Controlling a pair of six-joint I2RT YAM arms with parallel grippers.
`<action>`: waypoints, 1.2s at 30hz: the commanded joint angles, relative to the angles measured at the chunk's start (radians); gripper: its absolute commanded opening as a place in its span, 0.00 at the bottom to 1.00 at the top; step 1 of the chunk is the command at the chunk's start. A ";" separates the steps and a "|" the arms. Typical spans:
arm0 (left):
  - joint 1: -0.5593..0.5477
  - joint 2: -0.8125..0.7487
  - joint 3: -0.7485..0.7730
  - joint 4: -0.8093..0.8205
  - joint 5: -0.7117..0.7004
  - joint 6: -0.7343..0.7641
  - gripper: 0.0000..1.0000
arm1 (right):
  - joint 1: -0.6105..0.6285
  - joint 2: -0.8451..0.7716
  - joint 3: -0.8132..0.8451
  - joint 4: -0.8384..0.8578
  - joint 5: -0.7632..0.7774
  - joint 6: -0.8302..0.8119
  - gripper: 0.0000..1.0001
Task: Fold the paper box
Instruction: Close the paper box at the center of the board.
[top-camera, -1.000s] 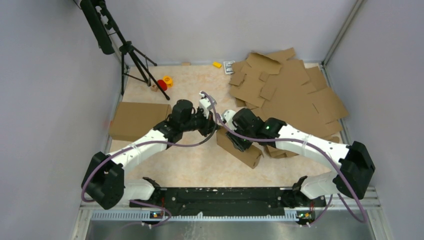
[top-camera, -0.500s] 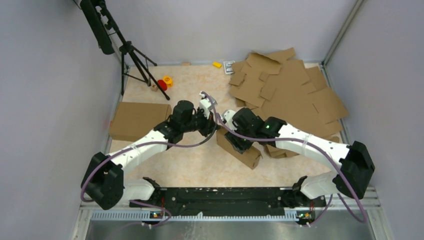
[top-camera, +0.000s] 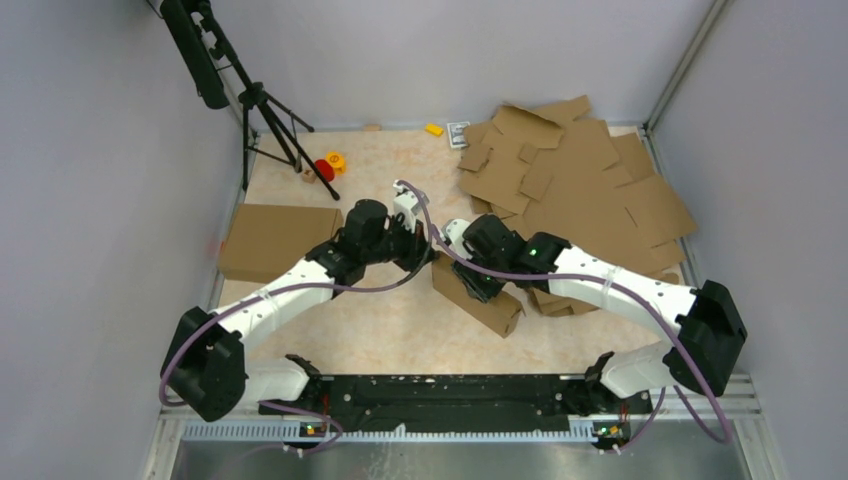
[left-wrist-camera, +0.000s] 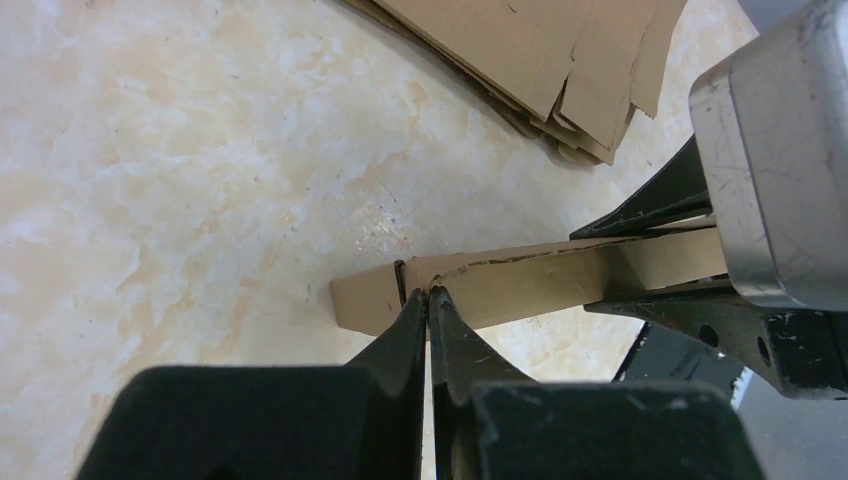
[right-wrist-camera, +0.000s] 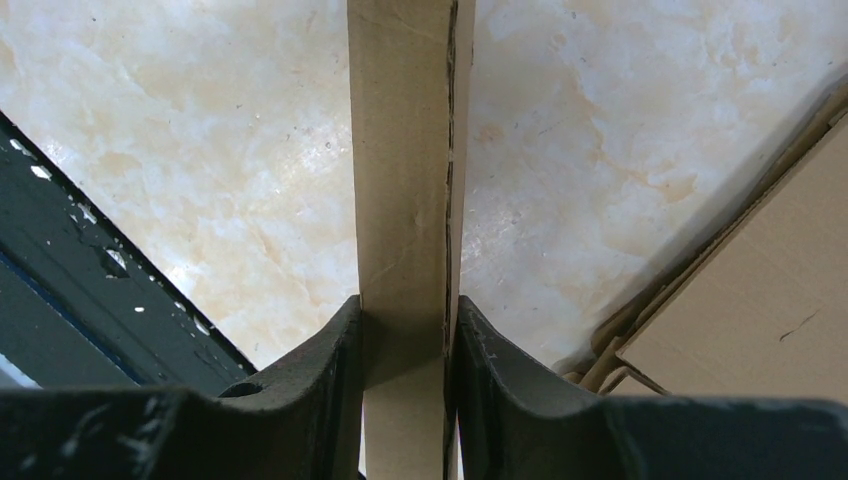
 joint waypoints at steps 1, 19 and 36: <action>-0.013 -0.006 0.047 -0.058 0.035 -0.059 0.00 | 0.011 0.008 0.012 0.023 0.020 -0.017 0.22; -0.014 -0.019 0.025 -0.071 -0.074 0.003 0.00 | 0.013 0.013 0.022 0.017 -0.005 -0.017 0.23; -0.023 -0.016 -0.003 -0.059 -0.066 -0.002 0.00 | 0.011 -0.051 0.058 0.046 -0.003 0.013 0.66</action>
